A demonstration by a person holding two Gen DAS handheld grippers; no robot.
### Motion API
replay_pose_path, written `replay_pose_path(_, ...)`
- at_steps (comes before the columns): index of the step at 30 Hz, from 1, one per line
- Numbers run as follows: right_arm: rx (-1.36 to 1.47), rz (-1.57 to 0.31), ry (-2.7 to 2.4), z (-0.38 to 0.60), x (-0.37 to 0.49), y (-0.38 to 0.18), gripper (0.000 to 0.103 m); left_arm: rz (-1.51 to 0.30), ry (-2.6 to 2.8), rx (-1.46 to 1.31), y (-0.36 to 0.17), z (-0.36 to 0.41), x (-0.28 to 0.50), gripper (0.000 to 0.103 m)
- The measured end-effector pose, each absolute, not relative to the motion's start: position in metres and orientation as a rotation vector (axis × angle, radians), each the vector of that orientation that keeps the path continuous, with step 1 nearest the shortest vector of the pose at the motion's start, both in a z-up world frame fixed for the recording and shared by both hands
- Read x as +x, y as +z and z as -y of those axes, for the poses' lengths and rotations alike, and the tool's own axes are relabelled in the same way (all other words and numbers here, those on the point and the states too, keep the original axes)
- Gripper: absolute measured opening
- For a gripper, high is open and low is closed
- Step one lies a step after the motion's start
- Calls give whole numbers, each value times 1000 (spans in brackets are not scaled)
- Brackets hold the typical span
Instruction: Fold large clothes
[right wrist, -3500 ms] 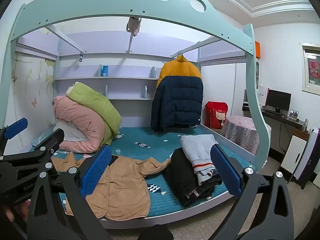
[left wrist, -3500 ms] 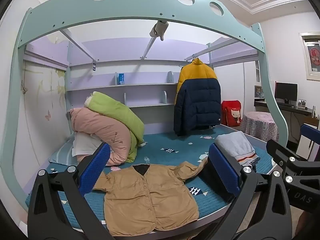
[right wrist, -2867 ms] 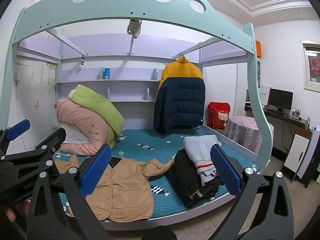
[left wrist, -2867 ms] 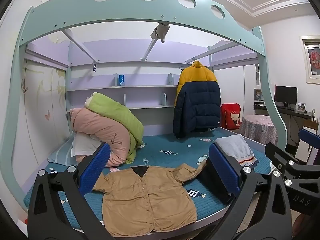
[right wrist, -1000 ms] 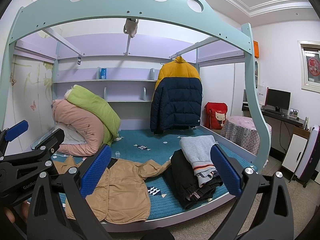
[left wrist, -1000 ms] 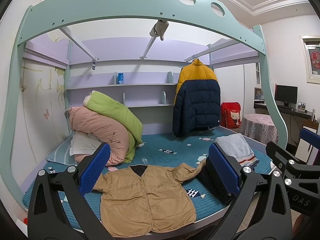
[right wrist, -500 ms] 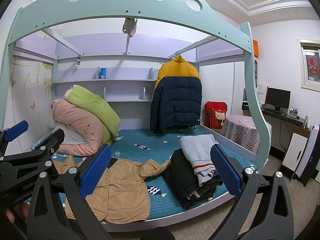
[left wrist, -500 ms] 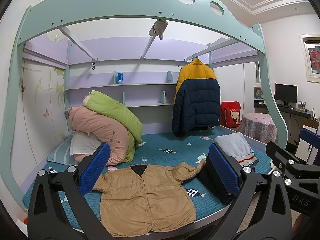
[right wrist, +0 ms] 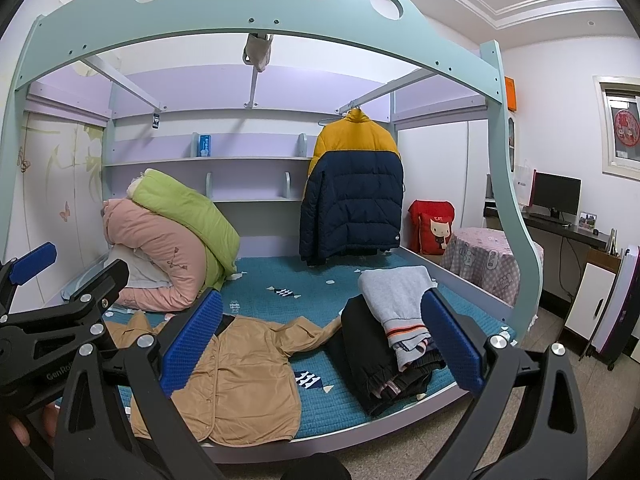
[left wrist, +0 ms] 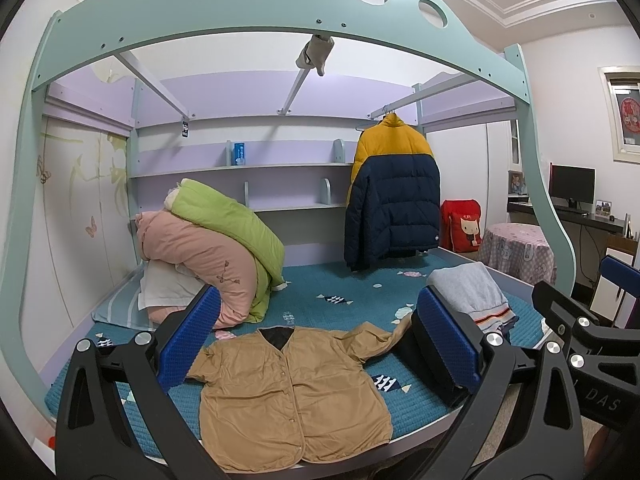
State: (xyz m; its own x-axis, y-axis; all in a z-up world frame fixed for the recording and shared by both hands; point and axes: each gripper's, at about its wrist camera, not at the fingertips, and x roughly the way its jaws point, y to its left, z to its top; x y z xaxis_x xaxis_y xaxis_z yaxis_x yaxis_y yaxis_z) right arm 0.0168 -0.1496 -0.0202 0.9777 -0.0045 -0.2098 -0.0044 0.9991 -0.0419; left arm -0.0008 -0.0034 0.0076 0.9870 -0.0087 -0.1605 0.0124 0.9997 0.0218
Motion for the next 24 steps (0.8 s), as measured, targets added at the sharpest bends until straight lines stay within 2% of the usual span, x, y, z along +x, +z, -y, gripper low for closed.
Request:
replay_pose_path(10, -43, -231, 3, 151, 23, -31, 96, -185, -10, 25, -5, 4, 2, 99)
replay_pose_path(24, -57, -393, 55, 123, 102, -76, 96, -374, 27, -2, -59, -29, 91, 99)
